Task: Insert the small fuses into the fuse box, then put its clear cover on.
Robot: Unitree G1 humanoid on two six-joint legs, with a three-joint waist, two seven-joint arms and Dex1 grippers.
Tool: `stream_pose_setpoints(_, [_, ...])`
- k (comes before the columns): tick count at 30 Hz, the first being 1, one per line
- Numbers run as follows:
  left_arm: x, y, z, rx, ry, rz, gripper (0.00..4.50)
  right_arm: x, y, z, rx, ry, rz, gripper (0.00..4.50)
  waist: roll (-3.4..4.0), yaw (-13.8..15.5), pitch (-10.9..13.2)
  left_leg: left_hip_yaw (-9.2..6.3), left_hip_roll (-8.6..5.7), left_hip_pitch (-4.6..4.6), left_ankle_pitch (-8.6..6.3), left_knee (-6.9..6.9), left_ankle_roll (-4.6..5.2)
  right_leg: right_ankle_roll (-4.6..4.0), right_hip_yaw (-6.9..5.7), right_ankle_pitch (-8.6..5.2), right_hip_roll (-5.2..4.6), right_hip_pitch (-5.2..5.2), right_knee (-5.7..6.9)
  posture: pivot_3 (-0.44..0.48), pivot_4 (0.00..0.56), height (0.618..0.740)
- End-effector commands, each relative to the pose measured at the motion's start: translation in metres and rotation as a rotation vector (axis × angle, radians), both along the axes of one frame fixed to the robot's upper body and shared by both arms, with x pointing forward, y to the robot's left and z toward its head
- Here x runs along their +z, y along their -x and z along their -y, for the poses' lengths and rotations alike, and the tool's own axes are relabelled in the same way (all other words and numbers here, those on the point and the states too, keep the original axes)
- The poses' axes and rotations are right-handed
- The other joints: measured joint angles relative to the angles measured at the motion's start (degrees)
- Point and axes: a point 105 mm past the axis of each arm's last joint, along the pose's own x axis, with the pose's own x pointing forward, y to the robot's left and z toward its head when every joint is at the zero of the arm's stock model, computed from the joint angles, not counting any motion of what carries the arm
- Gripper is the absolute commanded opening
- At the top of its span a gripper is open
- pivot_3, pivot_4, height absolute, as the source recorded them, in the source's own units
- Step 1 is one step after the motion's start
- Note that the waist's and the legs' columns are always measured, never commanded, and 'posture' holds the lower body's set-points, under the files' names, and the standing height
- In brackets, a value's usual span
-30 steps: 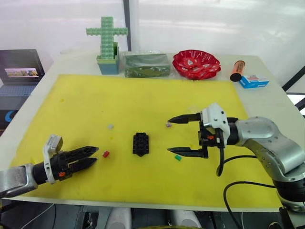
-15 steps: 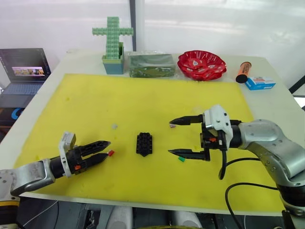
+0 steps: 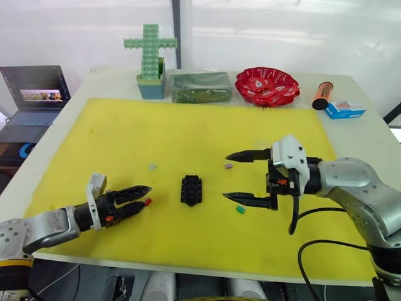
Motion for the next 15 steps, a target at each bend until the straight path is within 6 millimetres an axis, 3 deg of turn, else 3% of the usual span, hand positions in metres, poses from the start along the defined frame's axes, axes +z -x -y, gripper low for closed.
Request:
stream_pose_setpoints(1, [-0.014, 0.003, 0.005, 0.009, -0.008, -0.052, 2.88, 0.010, 0.005, -0.002, 0.015, -0.003, 0.050, 4.50, 0.00, -0.04, 0.00, 0.00, 0.00, 0.00, 0.00, 0.00, 0.00, 0.00, 0.00, 0.00, 0.00, 0.00, -0.01, 0.000, 0.150, 0.740])
stream_pose_setpoints(9, [-0.024, 0.009, 0.004, 0.023, -0.061, -0.090, 0.04, 0.012, 0.004, -0.005, 0.015, -0.013, 0.058, 4.50, 0.04, -0.16, -0.02, 0.01, 0.01, -0.02, 0.00, -0.30, 0.00, 0.00, 0.00, 0.00, 0.00, -0.02, -0.09, 0.000, 0.150, 0.740])
stream_pose_setpoints(15, [-0.024, 0.011, -0.001, 0.048, -0.068, -0.088, 0.04, 0.011, 0.001, -0.006, 0.012, -0.019, 0.061, 4.50, 0.07, -0.24, -0.03, 0.08, 0.00, -0.01, 0.02, -0.49, -0.01, -0.03, -0.02, -0.02, 0.01, -0.04, -0.13, 0.000, 0.150, 0.740])
